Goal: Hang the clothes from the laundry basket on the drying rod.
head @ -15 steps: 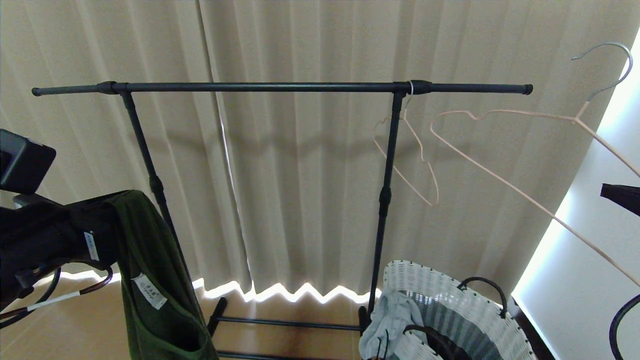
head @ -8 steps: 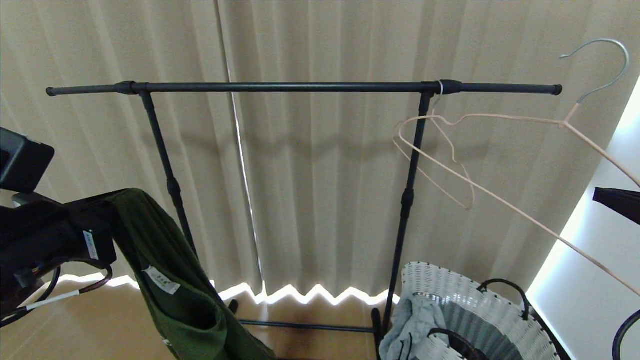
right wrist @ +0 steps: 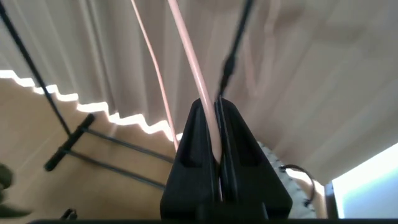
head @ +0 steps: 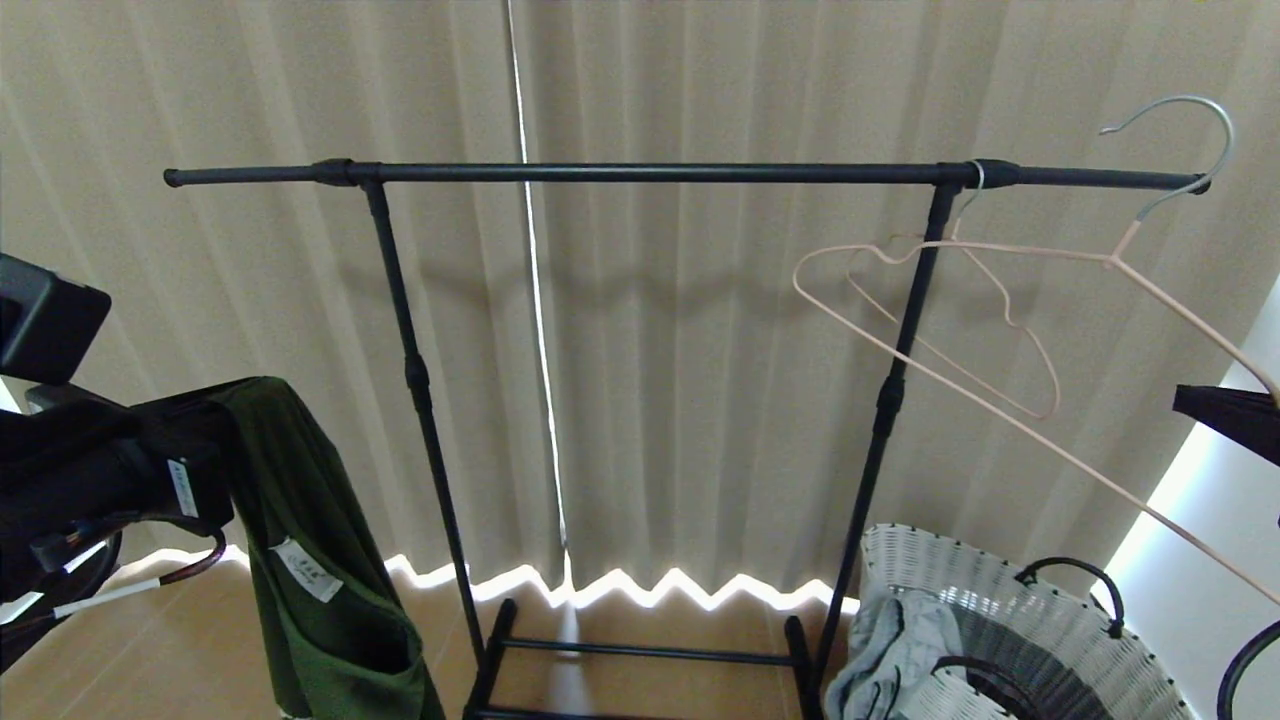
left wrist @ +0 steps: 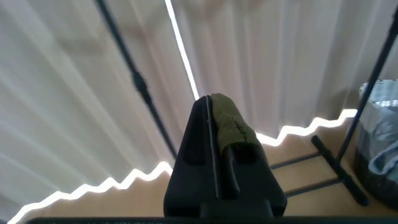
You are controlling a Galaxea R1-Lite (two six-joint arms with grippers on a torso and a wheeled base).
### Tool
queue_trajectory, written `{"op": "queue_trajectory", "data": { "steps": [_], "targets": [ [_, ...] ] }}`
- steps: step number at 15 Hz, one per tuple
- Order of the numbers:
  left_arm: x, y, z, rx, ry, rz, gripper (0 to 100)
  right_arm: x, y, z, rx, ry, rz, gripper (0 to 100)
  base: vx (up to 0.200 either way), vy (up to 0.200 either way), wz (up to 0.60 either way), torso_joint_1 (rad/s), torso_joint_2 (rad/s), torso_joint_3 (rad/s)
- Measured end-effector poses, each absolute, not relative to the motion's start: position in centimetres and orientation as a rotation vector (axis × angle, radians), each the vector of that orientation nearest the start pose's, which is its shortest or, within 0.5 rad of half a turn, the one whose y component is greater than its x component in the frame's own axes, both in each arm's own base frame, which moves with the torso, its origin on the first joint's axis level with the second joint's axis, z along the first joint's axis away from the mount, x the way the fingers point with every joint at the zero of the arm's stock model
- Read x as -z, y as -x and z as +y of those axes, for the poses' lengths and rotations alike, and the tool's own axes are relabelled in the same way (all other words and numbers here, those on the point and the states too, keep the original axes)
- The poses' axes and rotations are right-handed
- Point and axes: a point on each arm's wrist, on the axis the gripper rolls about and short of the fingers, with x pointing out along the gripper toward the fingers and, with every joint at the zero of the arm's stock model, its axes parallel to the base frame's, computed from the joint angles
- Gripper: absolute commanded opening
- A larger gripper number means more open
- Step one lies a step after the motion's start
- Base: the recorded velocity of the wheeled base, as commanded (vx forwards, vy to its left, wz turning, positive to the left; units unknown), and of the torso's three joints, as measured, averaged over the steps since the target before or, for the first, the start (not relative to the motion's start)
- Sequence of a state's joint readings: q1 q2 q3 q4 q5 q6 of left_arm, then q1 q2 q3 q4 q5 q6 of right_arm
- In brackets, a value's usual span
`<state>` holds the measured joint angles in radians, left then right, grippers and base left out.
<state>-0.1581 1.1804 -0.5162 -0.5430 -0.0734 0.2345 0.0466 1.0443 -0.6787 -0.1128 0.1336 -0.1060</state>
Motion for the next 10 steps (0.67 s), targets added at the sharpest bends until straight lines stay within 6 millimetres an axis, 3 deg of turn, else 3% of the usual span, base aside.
{"op": "queue_trajectory", "data": {
  "steps": [6,10],
  "targets": [
    [-21.6,-17.0,-2.9,0.254,-0.297,0.089,0,-23.0,-15.0,3.2,-0.33,0.114,0.317,0,0.0,0.0,0.0,0.0,0.0,0.0],
    [-21.9,-18.5,-3.1,0.21,-0.34,0.107,0,-22.4,-15.7,6.9,-0.506,0.044,0.381,0,0.0,0.0,0.0,0.0,0.0,0.0]
  ]
}}
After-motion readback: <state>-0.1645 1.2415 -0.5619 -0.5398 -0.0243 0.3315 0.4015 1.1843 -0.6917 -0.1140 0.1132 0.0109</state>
